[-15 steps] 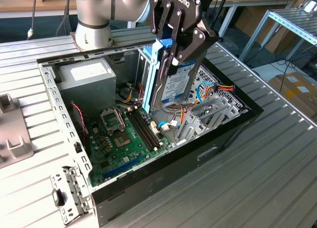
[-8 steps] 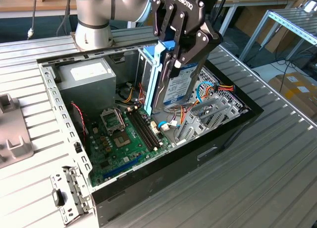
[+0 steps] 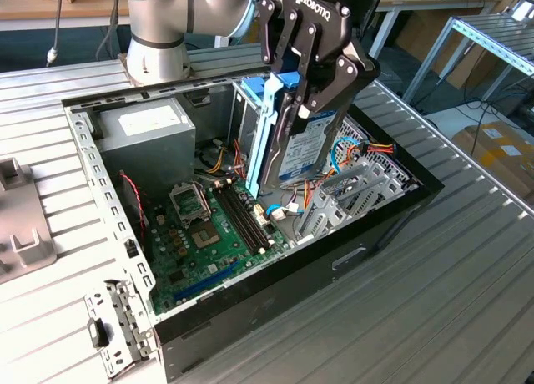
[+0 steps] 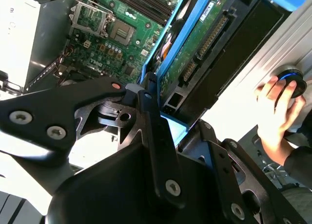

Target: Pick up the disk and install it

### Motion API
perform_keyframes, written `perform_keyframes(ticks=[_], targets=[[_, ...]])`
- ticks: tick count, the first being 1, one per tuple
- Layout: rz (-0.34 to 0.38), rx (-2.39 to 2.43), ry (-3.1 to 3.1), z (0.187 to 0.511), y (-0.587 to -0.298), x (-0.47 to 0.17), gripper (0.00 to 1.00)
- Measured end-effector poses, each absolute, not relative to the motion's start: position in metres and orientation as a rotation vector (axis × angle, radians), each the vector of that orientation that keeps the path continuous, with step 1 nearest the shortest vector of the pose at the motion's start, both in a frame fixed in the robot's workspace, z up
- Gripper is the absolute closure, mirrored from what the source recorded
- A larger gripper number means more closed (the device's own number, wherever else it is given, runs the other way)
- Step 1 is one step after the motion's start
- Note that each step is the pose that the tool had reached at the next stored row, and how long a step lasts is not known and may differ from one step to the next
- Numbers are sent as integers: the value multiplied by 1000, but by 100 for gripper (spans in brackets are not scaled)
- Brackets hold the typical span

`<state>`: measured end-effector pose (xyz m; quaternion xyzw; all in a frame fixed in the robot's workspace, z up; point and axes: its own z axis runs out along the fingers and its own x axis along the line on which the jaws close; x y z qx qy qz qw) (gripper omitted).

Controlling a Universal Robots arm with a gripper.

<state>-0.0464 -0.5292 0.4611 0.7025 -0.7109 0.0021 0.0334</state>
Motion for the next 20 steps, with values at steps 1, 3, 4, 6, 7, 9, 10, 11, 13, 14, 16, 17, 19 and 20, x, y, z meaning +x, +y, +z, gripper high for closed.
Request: perform_keyframes(ticks=[1, 3, 4, 6, 7, 9, 10, 11, 13, 14, 16, 17, 19, 20], targets=[[6, 2161, -2187, 461, -530, -46, 63], [7, 2161, -2187, 461, -533, -46, 63], [7, 2161, -2187, 461, -533, -46, 63], [7, 2161, -2187, 461, -535, -46, 63], [7, 2161, -2187, 461, -536, -45, 63], [7, 2161, -2187, 461, -537, -45, 63], [7, 2161, -2187, 461, -539, -45, 63], [7, 2161, -2187, 461, -540, -45, 63], [8, 2161, -2187, 461, -541, -44, 63], [8, 2160, -2187, 461, -542, -44, 63], [8, 2161, -2186, 461, -545, -44, 63], [8, 2160, -2186, 460, -545, -43, 63], [8, 2160, -2186, 460, -546, -42, 63], [8, 2160, -2186, 460, -546, -40, 63]])
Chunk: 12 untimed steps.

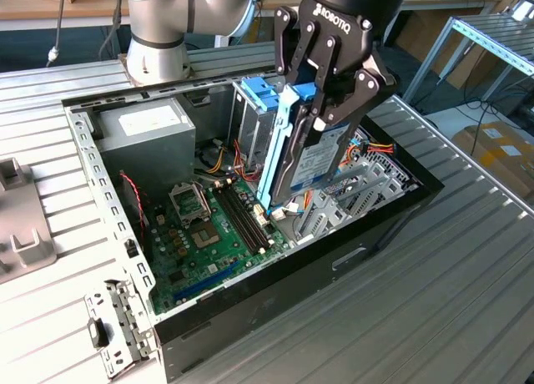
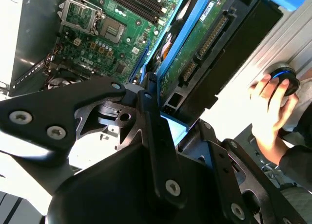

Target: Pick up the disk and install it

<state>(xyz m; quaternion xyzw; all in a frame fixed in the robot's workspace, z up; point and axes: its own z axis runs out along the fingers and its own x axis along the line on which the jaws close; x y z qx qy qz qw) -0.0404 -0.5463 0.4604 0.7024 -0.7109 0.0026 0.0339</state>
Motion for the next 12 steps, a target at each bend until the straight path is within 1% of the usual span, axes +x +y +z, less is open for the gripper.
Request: perform_keyframes(ticks=[12], targets=[[8, 2160, -2186, 460, -554, -29, 63]])
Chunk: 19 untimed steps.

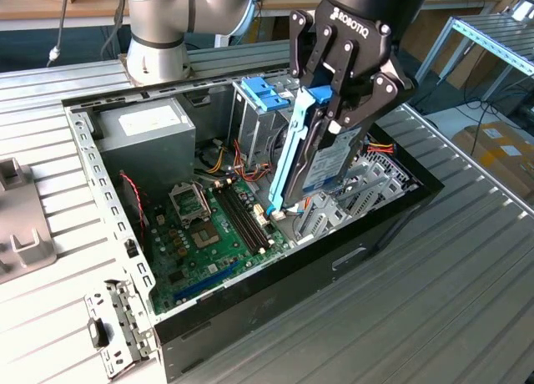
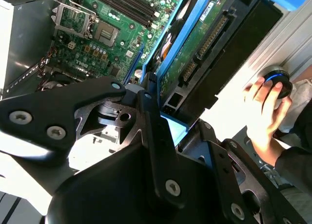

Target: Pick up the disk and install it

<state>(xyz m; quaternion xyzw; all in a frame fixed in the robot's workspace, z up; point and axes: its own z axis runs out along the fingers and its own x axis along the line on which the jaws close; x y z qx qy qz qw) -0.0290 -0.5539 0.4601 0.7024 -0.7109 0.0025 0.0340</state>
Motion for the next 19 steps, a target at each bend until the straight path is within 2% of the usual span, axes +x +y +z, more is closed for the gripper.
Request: perform_keyframes(ticks=[19], targets=[[8, 2160, -2186, 460, -566, -17, 63]])
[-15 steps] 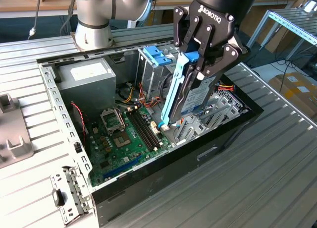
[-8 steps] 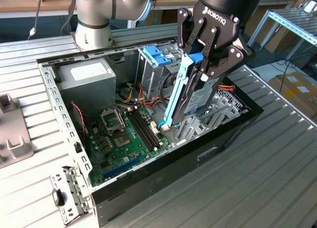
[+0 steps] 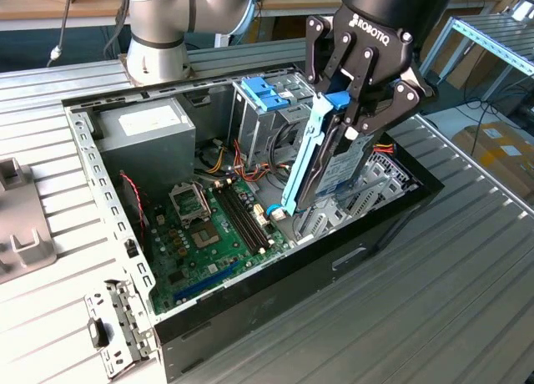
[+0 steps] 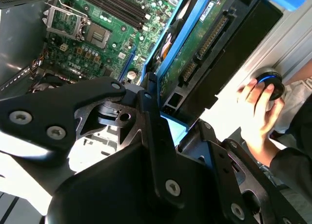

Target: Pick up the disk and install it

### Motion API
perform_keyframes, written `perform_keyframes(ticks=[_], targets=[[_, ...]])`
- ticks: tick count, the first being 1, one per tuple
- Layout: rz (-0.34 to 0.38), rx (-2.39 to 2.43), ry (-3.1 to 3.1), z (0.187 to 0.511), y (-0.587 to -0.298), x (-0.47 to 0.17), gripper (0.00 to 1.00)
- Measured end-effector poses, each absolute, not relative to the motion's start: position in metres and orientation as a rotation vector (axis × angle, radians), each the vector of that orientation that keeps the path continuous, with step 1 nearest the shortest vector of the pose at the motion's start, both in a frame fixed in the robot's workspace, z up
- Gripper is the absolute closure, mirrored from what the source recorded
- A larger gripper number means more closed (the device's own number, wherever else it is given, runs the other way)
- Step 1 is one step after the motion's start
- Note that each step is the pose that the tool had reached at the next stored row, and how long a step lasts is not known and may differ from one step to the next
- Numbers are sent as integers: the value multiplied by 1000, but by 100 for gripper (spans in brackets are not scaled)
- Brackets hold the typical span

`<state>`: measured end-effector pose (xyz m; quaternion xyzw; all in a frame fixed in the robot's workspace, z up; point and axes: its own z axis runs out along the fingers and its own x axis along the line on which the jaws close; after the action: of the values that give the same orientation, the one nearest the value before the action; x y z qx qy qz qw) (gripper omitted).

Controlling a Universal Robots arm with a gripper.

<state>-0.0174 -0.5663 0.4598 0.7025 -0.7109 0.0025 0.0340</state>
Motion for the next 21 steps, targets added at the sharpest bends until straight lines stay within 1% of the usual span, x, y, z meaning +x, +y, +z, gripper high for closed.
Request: perform_keyframes(ticks=[21], targets=[[8, 2160, -2186, 460, -581, -6, 63]])
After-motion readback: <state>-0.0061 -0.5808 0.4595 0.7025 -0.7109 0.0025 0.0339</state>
